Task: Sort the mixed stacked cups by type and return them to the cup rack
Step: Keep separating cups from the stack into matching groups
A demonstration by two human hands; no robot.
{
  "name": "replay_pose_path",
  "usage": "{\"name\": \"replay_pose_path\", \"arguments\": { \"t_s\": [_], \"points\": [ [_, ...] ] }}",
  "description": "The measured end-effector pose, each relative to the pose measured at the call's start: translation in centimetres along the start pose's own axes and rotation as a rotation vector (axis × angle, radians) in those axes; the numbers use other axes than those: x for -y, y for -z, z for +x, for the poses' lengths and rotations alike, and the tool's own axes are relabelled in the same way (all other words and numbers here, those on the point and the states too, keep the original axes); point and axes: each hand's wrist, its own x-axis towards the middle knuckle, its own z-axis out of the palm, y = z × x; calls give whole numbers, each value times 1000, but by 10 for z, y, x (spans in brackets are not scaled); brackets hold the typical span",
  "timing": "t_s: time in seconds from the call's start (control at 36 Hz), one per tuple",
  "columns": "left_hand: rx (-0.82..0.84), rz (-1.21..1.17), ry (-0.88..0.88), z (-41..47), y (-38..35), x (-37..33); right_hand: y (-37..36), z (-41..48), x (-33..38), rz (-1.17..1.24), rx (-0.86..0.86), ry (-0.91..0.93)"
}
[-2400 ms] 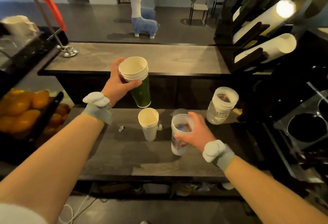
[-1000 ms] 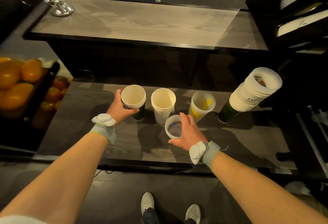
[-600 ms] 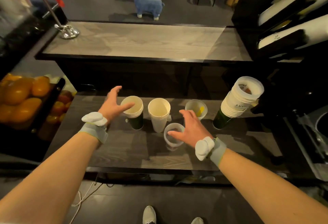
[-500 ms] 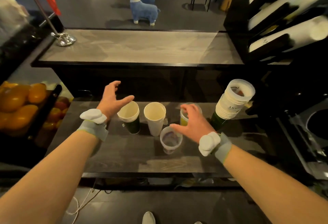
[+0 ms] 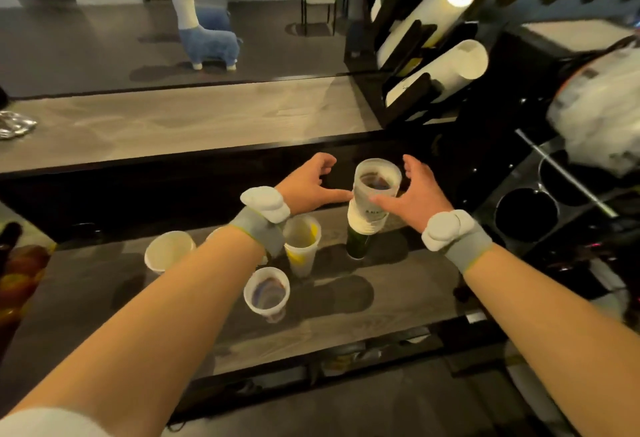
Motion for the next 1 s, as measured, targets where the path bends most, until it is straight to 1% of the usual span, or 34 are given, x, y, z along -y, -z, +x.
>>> {"name": "replay_pose_path", "arguments": {
  "t_s": [0.11, 0.19, 0.33, 0.42, 0.47, 0.69, 0.89, 1.0],
  "points": [
    [36, 38, 35, 27, -28, 3, -9, 8, -18, -7, 58, -44],
    [64, -1, 52, 40, -44, 5, -12, 13, -24, 16, 37, 7],
    [34, -59, 42, 49, -59, 9, -16, 24, -33, 48, 26, 37],
    [36, -22, 57, 50, -65, 14, -18, 28, -37, 42, 53, 16],
    [19, 15, 48, 50, -70, 16, -19, 30, -37, 53, 60, 47],
    [-77, -24, -4, 57, -73, 18, -17, 39, -38, 117, 50, 113],
    [-33, -61, 8, 60, -76, 14, -19, 44, -45, 145, 35, 119],
    [-24, -31, 16, 60, -75, 16, -21, 44, -47, 152, 38, 125]
  ]
}}
